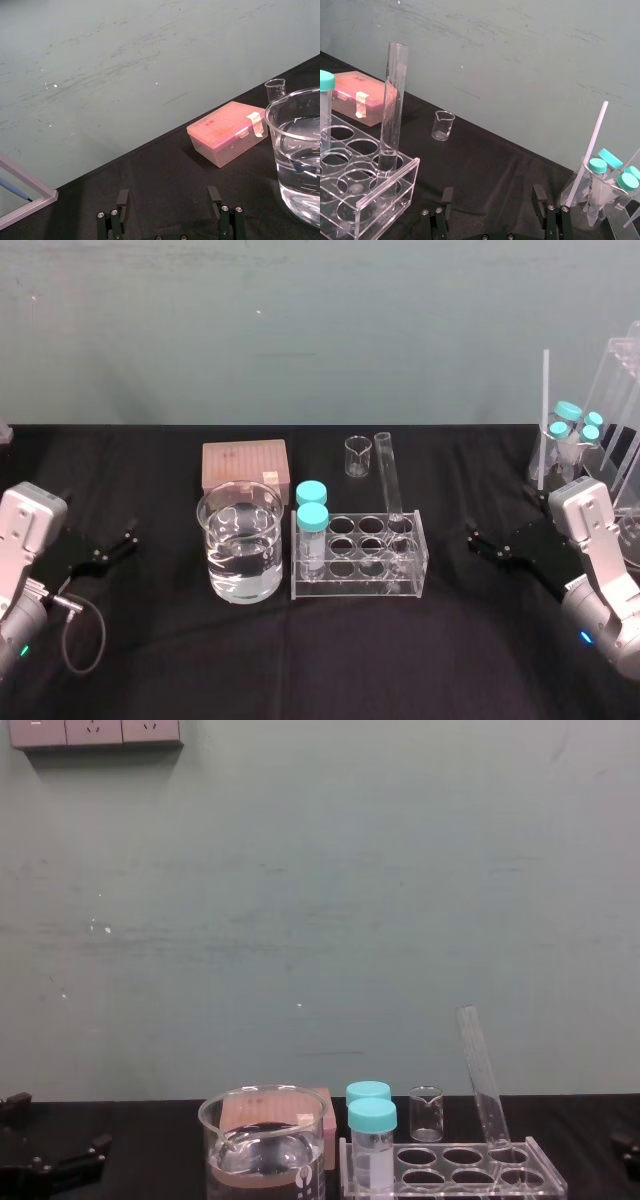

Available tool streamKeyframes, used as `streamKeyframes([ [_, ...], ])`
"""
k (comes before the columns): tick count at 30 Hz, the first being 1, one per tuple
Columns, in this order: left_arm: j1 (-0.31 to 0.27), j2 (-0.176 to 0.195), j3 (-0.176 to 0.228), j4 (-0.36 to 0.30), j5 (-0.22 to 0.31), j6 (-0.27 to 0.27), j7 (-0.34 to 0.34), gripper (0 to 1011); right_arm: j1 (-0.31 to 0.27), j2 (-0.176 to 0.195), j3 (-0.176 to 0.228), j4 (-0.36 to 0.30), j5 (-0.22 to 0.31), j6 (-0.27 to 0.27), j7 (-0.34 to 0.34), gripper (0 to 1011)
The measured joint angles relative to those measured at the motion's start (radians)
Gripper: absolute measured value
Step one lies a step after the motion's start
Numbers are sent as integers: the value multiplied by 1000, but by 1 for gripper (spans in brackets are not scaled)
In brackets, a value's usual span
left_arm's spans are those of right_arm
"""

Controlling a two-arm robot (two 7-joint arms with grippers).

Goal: Hold the test tube with one hand and immerse one end into the beaker, then return it to the test tube rack.

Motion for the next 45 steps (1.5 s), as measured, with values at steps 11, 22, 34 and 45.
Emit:
streamKeyframes([
  [11, 0, 0, 0, 0, 0, 0, 0, 1000, -2, -3, 8, 0, 4, -3, 4, 1003],
  [22, 0, 0, 0, 0, 0, 0, 0, 1000, -25, -44, 111, -75, 210, 23, 137, 1003],
  [34, 0, 0, 0, 0, 0, 0, 0, 1000, 61, -81, 87, -77, 264, 86, 312, 1003],
  [45, 0, 0, 0, 0, 0, 0, 0, 1000, 140, -119, 38, -4, 212, 122, 406, 1003],
])
